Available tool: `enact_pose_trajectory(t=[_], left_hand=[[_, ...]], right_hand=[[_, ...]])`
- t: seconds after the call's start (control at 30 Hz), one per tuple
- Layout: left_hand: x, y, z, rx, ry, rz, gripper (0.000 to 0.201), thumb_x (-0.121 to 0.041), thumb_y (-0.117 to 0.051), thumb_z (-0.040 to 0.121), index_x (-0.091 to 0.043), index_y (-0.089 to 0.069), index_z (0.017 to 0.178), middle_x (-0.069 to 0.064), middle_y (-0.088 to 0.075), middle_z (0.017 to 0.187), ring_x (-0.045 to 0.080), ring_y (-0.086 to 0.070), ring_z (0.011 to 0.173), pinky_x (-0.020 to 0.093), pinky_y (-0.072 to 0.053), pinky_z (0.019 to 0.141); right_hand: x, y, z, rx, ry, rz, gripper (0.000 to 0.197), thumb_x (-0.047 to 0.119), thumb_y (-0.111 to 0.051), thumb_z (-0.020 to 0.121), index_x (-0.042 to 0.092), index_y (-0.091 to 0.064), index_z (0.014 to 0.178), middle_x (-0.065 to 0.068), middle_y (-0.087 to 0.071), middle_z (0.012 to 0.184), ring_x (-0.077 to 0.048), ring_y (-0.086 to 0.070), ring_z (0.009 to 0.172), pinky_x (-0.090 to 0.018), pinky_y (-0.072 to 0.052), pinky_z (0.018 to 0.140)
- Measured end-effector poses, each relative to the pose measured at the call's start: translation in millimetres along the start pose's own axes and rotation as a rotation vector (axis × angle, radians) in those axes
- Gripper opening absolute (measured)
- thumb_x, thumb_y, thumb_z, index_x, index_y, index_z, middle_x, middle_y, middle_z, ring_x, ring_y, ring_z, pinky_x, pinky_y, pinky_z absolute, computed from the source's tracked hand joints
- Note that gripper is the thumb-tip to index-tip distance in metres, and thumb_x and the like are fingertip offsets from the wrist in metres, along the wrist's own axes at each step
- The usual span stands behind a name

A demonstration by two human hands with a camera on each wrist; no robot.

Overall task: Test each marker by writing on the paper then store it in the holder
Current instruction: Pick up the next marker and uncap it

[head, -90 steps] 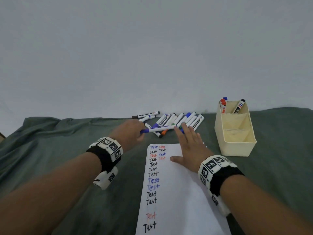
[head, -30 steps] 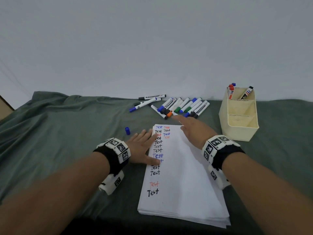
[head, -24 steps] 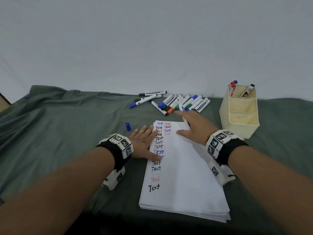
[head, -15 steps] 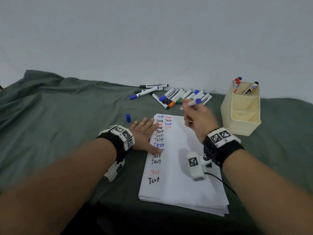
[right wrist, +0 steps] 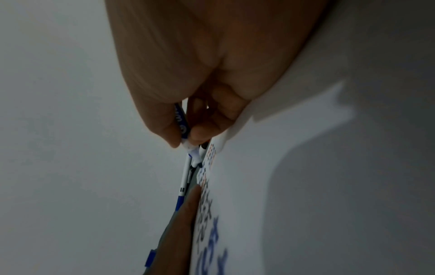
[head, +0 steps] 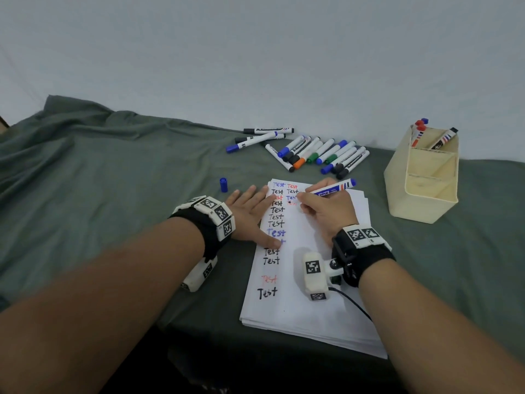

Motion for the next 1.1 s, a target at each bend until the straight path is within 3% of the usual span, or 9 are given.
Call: enact_pose_trajectory(t=[0.13,0.33,0.53,0.73,0.9,1.1], left_hand=[[-0.4,-0.3,-0.3,0.008,0.0,0.014,0.122,-0.091,-0.045,0.069,-0.031,0.023,0.151,-0.009,0.032,0.158,0.016,0.029,0.145,0.046,0.016,0.118],[-1.7,0.5,-2.5,0.019,0.009,0.023,0.123,-0.091,-0.044,0.07,-0.029,0.024,0.152,-0.008,0.033,0.158,0.017,0.029,0.145,0.047,0.015,0.119],[-4.2,1.6,-5.3,0.02,0.015,0.018,0.121,-0.089,-0.046,0.072,-0.029,0.023,0.152,-0.008,0.032,0.158,0.016,0.029,0.145,0.048,0.014,0.119],[-3.4,1.1,-4.4,0.016,0.012,0.016,0.122,-0.089,-0.045,0.071,-0.029,0.022,0.152,-0.008,0.032,0.158,0.017,0.029,0.146,0.049,0.014,0.119],[-2.2,0.3,-3.2,0.014,0.01,0.011,0.122,-0.09,-0.045,0.07,-0.03,0.022,0.152,-0.008,0.032,0.158,0.016,0.029,0.145,0.048,0.015,0.118],[-2.4,0.2,-3.6,0.01,0.013,0.01,0.122,-0.09,-0.045,0.07,-0.03,0.022,0.152,-0.009,0.032,0.158,0.016,0.029,0.146,0.049,0.015,0.119]], right_hand=[[3.6,-5.6,-1.1,0.02,0.025,-0.025,0.014,0.01,-0.076,0.076,0.01,-0.062,0.077,-0.01,-0.067,0.06,-0.016,-0.06,0.052,-0.023,-0.05,0.052],[7.6,-7.6,-4.4,0.023,0.036,-0.153,0.013,0.01,-0.075,0.081,0.005,-0.062,0.081,-0.013,-0.069,0.063,-0.015,-0.061,0.055,-0.025,-0.052,0.055],[10.1,-8.7,-5.3,0.022,0.02,-0.21,0.014,0.009,-0.075,0.079,0.009,-0.061,0.078,-0.009,-0.065,0.06,-0.008,-0.057,0.047,-0.018,-0.046,0.047],[9.9,-7.9,-5.5,0.003,0.034,-0.193,0.016,0.012,-0.078,0.082,0.002,-0.066,0.085,-0.013,-0.071,0.067,-0.013,-0.064,0.055,-0.024,-0.054,0.058],[9.7,-8.5,-2.9,-0.027,0.04,-0.278,0.013,0.013,-0.075,0.081,0.006,-0.064,0.082,-0.005,-0.069,0.063,-0.01,-0.062,0.055,-0.029,-0.052,0.063],[10.4,-7.3,-5.3,-0.018,0.038,-0.27,0.013,0.016,-0.075,0.083,0.011,-0.063,0.08,-0.004,-0.069,0.061,-0.006,-0.06,0.049,-0.019,-0.049,0.052]])
Point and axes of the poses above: each hand's wrist, its own z-axis towards the middle knuckle, its own y-axis out of the back of the hand, x = y × z, the point moved 4 cm from there along z, towards the middle knuckle
